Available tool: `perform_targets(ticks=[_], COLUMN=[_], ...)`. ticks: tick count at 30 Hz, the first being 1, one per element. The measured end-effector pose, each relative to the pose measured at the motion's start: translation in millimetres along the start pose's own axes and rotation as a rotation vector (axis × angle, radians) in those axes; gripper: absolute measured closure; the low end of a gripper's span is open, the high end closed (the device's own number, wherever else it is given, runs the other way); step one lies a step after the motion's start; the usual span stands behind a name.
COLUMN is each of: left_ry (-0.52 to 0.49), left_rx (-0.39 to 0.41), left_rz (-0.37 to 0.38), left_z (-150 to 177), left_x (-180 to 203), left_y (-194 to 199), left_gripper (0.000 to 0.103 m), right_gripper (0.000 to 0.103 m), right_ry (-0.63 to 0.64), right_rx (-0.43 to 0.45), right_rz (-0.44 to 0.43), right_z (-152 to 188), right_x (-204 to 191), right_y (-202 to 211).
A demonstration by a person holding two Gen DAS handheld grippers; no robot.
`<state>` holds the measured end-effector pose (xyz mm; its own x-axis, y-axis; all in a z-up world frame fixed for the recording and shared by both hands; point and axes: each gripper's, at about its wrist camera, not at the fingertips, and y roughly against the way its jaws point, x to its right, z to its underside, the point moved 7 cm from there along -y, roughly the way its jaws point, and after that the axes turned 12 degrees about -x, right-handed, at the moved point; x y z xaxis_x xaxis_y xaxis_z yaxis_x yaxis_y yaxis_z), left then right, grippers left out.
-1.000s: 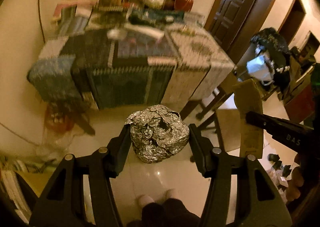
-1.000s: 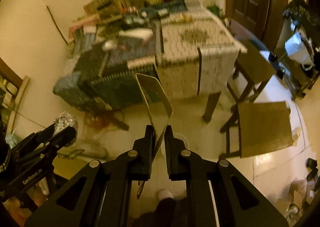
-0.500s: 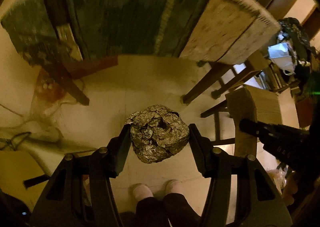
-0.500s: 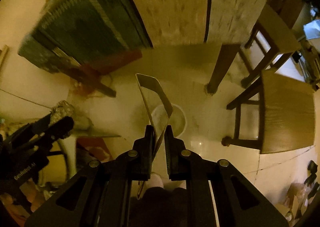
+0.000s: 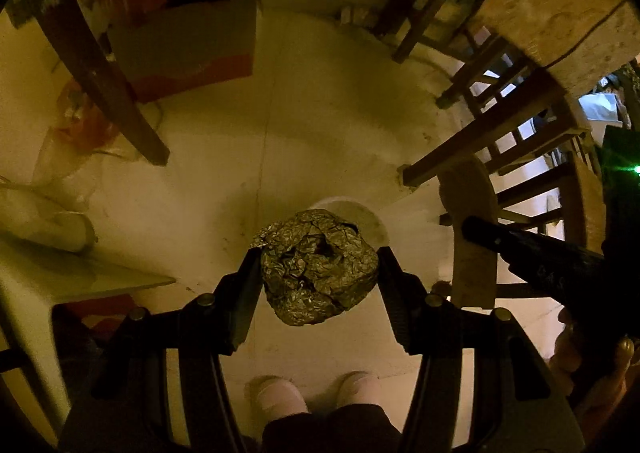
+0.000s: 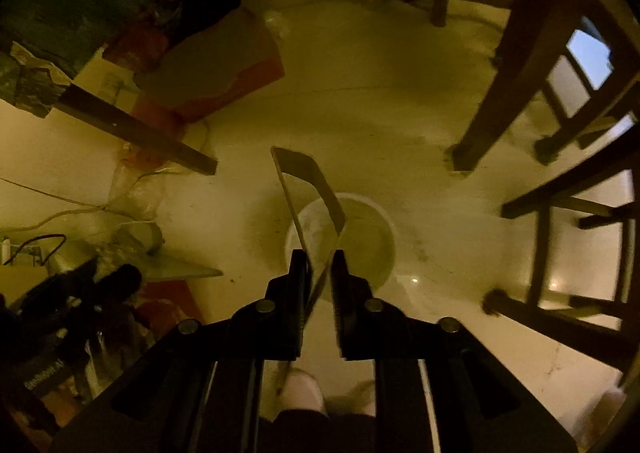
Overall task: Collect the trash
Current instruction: 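Open the right tool over the bucket while the left tool releases the foil ball into it, then raise both open tools back toward the table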
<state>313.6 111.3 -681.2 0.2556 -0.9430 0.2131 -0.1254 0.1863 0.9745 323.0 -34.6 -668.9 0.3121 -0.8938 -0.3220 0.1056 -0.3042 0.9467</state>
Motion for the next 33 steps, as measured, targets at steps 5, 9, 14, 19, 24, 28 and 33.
perform_targets(ticks=[5, 9, 14, 19, 24, 28, 33], left_ry=[0.007, -0.001, -0.015, -0.033, -0.045, -0.069, -0.095], left_rx=[-0.022, -0.039, -0.054, -0.071, -0.107, -0.107, -0.082], left_rz=[0.006, 0.006, 0.026, 0.062, 0.057, 0.034, 0.011], left_z=[-5, -8, -12, -20, -24, -24, -24], left_x=[0, 7, 21, 42, 59, 69, 74], left_y=[-25, -36, -42, -42, -41, -26, 13], left_gripper=[0.047, 0.047, 0.047, 0.041, 0.035, 0.035, 0.035], right_gripper=[0.056, 0.054, 0.054, 0.054, 0.054, 0.054, 0.054], right_ry=[0.023, 0.035, 0.029, 0.012, 0.002, -0.001, -0.008], right_rx=[-0.005, -0.013, -0.009, 0.010, 0.033, 0.051, 0.065], right_rz=[-0.010, 0.000, 0.012, 0.024, 0.033, 0.041, 0.041], right_z=[-4, -2, -2, -2, -1, -3, -3], right_x=[1, 7, 15, 23, 23, 22, 14], right_y=[-21, -24, -13, 6, 32, 51, 84])
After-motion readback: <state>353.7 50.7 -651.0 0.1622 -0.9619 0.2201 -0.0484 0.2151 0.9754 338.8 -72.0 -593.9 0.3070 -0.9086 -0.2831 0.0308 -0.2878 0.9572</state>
